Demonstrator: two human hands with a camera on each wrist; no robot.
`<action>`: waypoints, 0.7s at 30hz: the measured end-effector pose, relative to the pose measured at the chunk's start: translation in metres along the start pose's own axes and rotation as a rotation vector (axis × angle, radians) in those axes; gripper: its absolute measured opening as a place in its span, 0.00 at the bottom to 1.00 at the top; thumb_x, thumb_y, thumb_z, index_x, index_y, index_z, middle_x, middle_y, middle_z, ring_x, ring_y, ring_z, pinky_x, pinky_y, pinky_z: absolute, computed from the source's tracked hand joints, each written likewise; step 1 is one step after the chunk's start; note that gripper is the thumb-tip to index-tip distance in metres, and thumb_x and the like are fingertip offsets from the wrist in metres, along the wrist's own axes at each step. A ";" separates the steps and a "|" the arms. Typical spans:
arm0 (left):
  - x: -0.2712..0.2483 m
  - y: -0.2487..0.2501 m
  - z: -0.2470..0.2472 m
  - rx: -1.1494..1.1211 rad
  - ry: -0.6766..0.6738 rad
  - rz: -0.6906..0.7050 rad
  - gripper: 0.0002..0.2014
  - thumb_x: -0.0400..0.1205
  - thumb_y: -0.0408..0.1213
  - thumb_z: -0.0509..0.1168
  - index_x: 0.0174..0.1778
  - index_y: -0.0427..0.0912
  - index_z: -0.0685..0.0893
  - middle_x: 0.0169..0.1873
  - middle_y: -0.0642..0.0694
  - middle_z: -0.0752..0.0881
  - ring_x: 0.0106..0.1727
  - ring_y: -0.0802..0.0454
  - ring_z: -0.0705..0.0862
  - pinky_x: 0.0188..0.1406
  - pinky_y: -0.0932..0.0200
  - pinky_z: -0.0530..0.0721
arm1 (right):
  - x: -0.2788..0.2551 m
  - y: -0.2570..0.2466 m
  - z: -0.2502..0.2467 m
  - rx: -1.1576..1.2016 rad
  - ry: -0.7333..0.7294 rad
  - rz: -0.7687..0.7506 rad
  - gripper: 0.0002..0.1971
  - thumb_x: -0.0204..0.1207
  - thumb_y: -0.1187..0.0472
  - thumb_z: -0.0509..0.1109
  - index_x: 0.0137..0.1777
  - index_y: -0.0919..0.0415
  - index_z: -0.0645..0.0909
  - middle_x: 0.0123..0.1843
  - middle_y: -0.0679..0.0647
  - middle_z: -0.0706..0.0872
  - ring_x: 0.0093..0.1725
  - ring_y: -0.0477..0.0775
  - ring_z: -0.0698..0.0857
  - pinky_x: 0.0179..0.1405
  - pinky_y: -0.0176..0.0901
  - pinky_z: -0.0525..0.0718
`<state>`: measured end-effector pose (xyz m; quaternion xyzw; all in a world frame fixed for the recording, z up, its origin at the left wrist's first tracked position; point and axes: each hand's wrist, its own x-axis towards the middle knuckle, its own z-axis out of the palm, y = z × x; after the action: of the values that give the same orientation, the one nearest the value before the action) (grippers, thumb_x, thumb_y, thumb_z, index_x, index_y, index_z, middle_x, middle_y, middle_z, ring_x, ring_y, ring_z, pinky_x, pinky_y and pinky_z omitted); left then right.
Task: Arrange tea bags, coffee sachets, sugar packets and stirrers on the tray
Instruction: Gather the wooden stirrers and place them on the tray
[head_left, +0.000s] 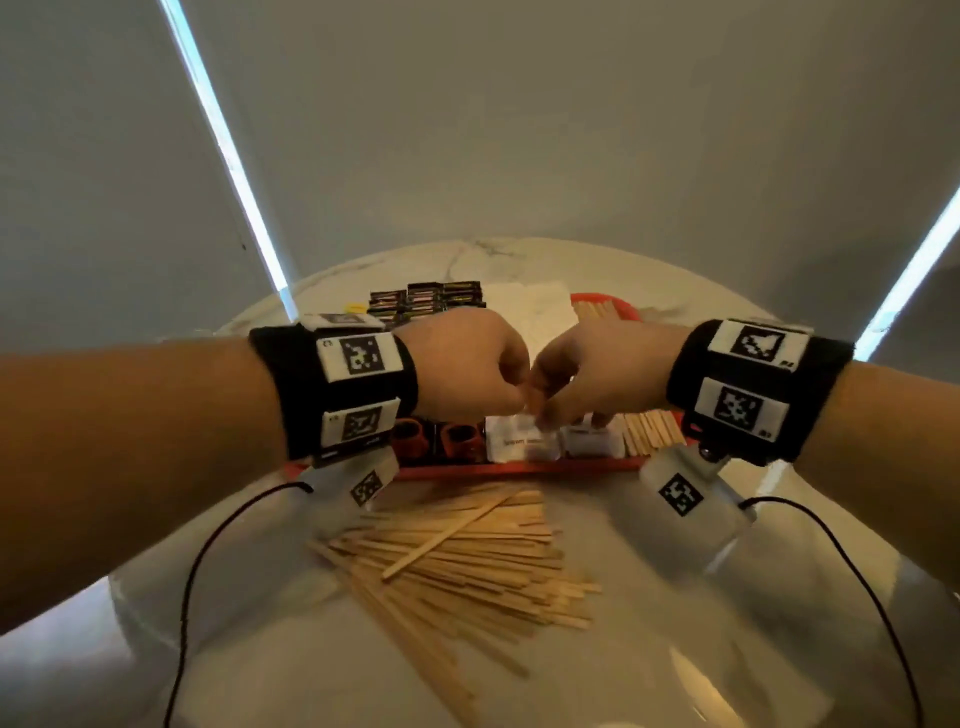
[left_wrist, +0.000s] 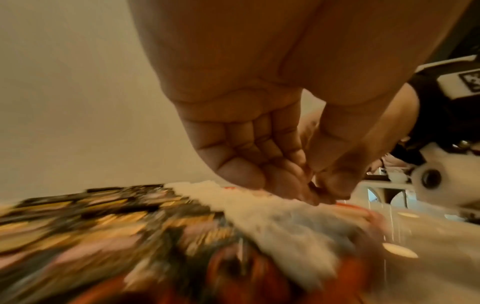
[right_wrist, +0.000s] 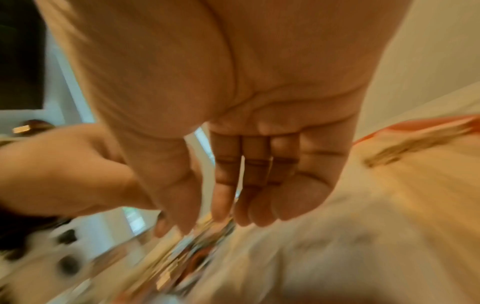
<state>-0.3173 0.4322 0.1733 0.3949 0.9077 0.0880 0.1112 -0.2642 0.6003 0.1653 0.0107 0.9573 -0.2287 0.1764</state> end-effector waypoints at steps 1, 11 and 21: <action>-0.020 -0.009 0.004 0.016 -0.025 -0.008 0.10 0.83 0.55 0.70 0.48 0.55 0.91 0.38 0.55 0.91 0.41 0.57 0.89 0.49 0.48 0.92 | -0.007 -0.013 0.010 -0.082 -0.044 -0.067 0.14 0.74 0.43 0.79 0.55 0.45 0.87 0.49 0.45 0.91 0.49 0.47 0.89 0.46 0.42 0.89; -0.142 -0.055 0.049 0.209 -0.235 -0.115 0.44 0.62 0.73 0.80 0.73 0.66 0.74 0.65 0.65 0.75 0.63 0.61 0.76 0.67 0.54 0.84 | -0.046 -0.084 0.089 -0.625 -0.152 -0.192 0.61 0.44 0.10 0.69 0.78 0.43 0.69 0.66 0.44 0.75 0.60 0.50 0.76 0.59 0.52 0.85; -0.137 -0.053 0.058 0.210 -0.156 -0.176 0.37 0.67 0.68 0.78 0.68 0.55 0.81 0.57 0.54 0.78 0.57 0.52 0.80 0.60 0.48 0.89 | -0.048 -0.099 0.102 -0.551 -0.135 -0.087 0.46 0.56 0.23 0.78 0.73 0.43 0.76 0.62 0.46 0.73 0.57 0.48 0.75 0.59 0.51 0.86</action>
<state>-0.2476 0.2993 0.1229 0.3288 0.9317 -0.0486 0.1468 -0.1949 0.4698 0.1396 -0.0942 0.9690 0.0325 0.2260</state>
